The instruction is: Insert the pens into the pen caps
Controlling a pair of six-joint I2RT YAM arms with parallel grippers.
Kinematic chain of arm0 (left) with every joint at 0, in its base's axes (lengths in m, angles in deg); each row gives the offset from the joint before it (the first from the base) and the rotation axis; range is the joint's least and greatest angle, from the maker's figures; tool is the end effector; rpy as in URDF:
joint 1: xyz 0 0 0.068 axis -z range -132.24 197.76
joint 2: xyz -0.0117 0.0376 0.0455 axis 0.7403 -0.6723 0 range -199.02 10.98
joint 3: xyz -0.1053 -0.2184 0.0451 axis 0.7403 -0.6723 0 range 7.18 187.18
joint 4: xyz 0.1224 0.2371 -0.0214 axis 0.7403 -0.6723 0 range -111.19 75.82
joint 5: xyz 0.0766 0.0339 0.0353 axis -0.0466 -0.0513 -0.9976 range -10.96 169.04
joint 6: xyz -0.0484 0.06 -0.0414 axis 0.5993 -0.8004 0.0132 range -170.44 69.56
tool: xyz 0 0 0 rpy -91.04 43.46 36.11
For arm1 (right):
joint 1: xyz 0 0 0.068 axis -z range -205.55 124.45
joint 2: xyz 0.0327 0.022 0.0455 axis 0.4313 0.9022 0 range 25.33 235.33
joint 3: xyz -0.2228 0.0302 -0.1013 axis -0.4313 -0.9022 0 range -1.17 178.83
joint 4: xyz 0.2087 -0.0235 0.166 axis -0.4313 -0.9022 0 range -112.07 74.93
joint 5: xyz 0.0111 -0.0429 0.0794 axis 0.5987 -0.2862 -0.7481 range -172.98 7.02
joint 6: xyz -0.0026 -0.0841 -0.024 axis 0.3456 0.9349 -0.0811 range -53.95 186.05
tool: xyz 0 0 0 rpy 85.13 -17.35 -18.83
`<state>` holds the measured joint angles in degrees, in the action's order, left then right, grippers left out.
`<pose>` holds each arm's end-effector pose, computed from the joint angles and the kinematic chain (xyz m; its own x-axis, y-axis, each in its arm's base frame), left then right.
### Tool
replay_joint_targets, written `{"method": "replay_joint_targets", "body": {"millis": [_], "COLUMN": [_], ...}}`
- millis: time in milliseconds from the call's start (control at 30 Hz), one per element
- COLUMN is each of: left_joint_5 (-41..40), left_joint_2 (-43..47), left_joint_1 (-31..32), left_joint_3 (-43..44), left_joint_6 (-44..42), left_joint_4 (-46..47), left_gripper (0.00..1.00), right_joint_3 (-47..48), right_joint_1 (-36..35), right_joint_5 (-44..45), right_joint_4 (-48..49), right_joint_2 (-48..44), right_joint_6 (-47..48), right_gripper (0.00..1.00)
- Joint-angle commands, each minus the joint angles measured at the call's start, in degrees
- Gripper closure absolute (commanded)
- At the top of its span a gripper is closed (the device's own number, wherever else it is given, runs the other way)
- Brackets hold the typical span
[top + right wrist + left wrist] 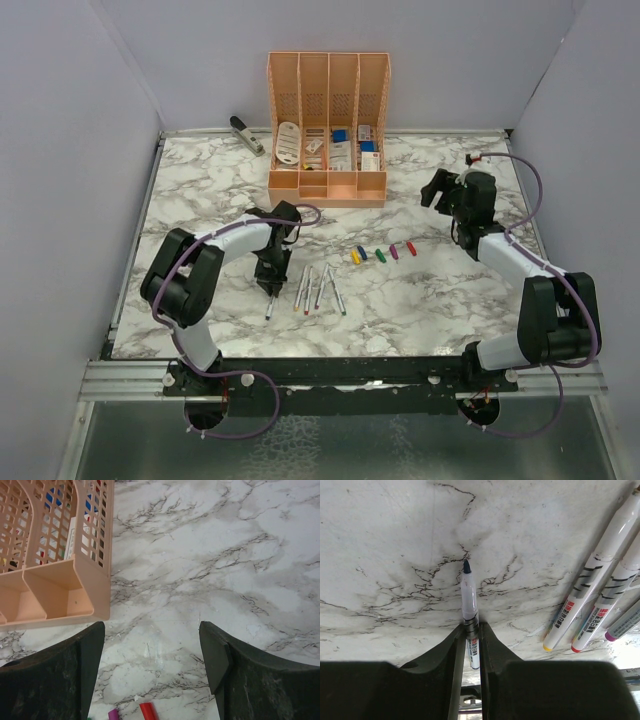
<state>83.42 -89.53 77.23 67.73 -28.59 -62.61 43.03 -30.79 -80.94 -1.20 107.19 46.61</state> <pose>0.2573 -0.1523 0.0795 -0.9910 0.1339 0.0022 0.1333 0.9877 -0.0813 0.3598 0.0302 0.1806 -0.3983 0.2975 -0.8677 0.0783 0.9535 0.2910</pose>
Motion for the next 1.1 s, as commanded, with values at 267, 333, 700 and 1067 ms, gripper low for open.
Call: {"method": "replay_joint_targets", "body": {"millis": [267,333,700,1067], "left_joint_5": [3.2,3.3,3.0,-5.3], "left_joint_2": [-6.1,-5.9,-5.0,4.5], "left_joint_1": [0.9,0.9,0.9,1.1], "left_joint_3": [-2.5,-3.0,-7.2,-3.8], "left_joint_6": [-1.9,-1.7,0.3,-2.7], "left_joint_4": [7.6,7.8,11.0,11.8], "left_gripper": [0.77,0.77,1.00,1.00], "right_joint_3": [2.4,2.5,1.5,1.6], "right_joint_1": [0.0,0.0,0.0,0.1], "right_joint_5": [0.6,0.7,0.7,-2.2], "right_joint_4": [0.4,0.4,0.6,-0.2], "right_joint_2": [-0.1,-0.2,-0.7,-0.5], "right_joint_6": [1.1,1.1,0.7,1.6], "right_gripper": [0.24,0.24,0.24,0.37]}}
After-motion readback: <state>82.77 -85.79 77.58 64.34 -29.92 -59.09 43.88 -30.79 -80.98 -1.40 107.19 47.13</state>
